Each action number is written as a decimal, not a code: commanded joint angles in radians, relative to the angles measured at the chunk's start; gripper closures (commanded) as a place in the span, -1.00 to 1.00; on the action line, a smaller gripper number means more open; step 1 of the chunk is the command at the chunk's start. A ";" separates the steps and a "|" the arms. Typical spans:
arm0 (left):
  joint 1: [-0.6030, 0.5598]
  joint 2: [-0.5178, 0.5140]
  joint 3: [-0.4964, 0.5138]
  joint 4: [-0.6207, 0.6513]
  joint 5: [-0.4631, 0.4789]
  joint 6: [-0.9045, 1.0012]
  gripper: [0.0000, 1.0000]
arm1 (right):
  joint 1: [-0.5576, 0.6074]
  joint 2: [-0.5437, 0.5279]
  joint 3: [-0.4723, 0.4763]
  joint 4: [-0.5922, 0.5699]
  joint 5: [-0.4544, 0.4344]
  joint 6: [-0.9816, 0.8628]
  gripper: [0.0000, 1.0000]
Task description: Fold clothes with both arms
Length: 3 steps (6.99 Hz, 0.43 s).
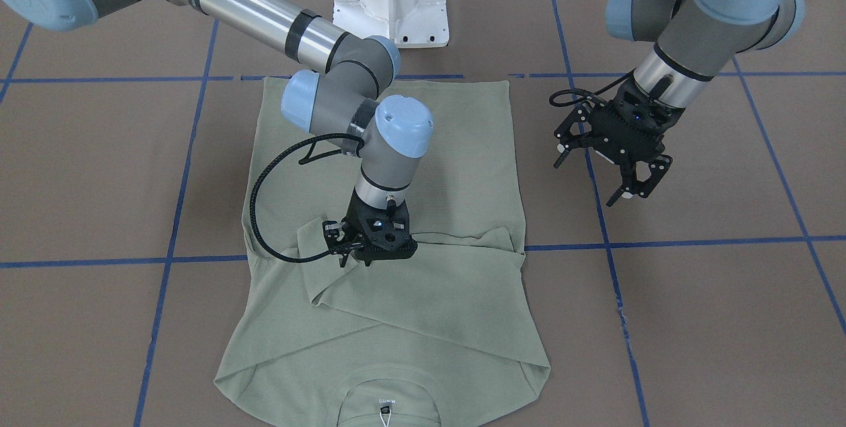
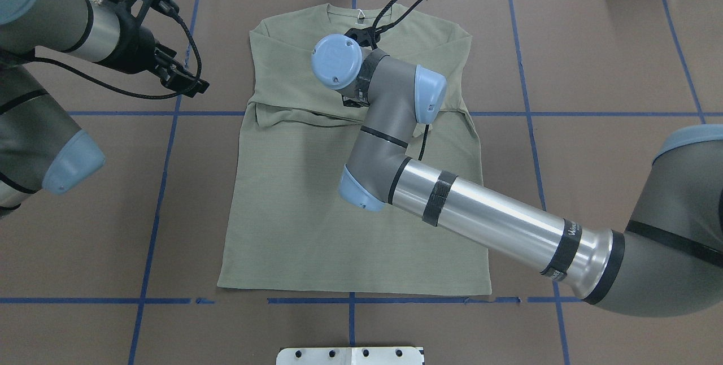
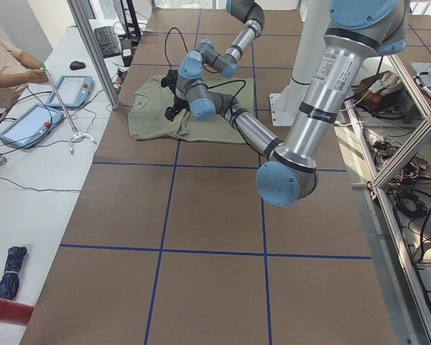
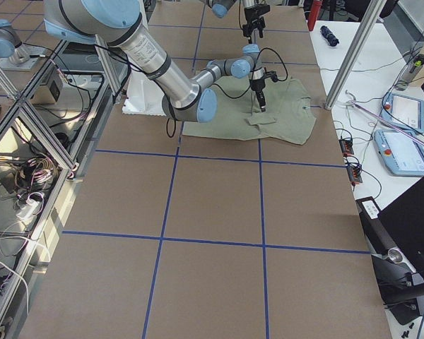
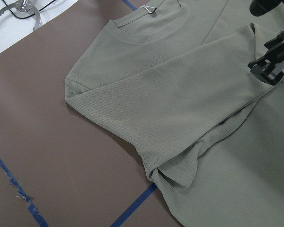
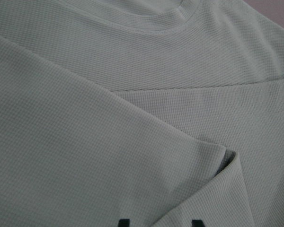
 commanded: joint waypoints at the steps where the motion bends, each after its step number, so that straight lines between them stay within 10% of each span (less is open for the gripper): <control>1: 0.000 0.000 0.001 0.000 0.000 0.000 -1.00 | -0.001 -0.005 -0.005 0.000 -0.013 -0.026 0.13; 3: 0.002 0.000 0.001 0.000 0.000 0.000 -1.00 | 0.001 -0.009 -0.009 0.000 -0.019 -0.041 0.28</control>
